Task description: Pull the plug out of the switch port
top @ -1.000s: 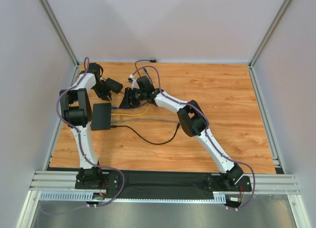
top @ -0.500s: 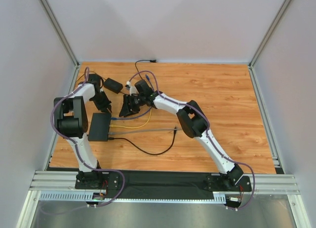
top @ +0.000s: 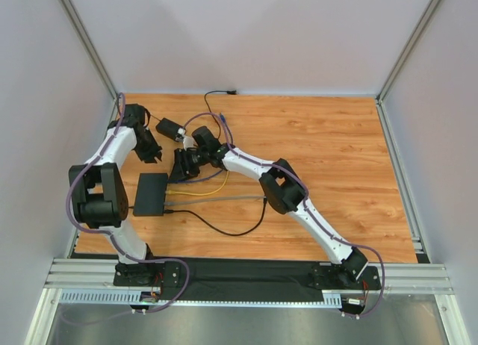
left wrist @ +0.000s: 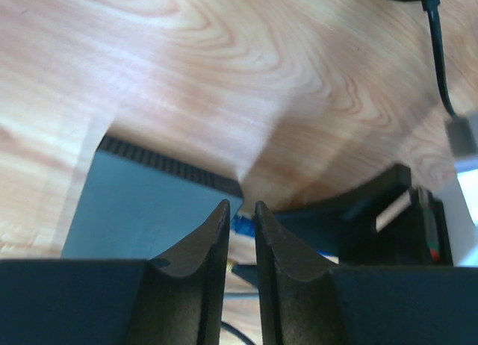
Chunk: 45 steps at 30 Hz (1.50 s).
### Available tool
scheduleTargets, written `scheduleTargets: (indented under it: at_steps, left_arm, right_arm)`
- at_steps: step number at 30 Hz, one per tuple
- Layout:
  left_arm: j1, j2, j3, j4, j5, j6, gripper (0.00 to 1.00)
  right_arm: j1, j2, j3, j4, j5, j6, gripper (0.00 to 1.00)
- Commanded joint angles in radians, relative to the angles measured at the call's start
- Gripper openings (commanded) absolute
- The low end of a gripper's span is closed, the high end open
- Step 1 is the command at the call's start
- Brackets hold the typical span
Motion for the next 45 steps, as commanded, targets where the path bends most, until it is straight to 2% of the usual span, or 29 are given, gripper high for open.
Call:
scheduleTargets:
  at_steps: [1, 5, 9, 12, 15, 21, 26, 44, 45]
  left_arm:
    - [0.006, -0.111, -0.056, -0.036, -0.056, -0.020, 0.27]
    - [0.031, -0.179, -0.191, 0.001, -0.036, -0.052, 0.25]
    - [0.032, -0.215, -0.254, 0.018, -0.055, -0.072, 0.24]
    - [0.032, -0.217, -0.297, 0.029, -0.065, -0.095, 0.20]
    - [0.032, -0.219, -0.345, 0.064, -0.055, -0.109, 0.18]
    - [0.032, -0.209, -0.369, 0.079, -0.058, -0.110, 0.17]
    - [0.032, -0.209, -0.382, 0.093, -0.048, -0.110, 0.16]
    - [0.032, -0.196, -0.389, 0.104, -0.030, -0.107, 0.14]
    - [0.032, -0.196, -0.389, 0.106, -0.025, -0.106, 0.13]
  right_arm:
    - [0.013, 0.061, 0.058, 0.035, -0.016, 0.055, 0.49]
    - [0.017, 0.066, 0.061, 0.009, 0.015, 0.047, 0.49]
    - [0.017, 0.072, 0.068, -0.006, 0.035, 0.071, 0.48]
    - [0.017, 0.089, 0.099, -0.063, 0.076, 0.102, 0.42]
    - [0.017, 0.102, 0.102, -0.058, 0.083, 0.149, 0.42]
    - [0.025, 0.125, 0.119, -0.043, 0.092, 0.200, 0.42]
    - [0.032, 0.150, 0.125, -0.021, 0.101, 0.254, 0.36]
    - [0.042, 0.176, 0.147, -0.050, 0.116, 0.248, 0.28]
    - [0.042, 0.173, 0.145, -0.046, 0.129, 0.254, 0.22]
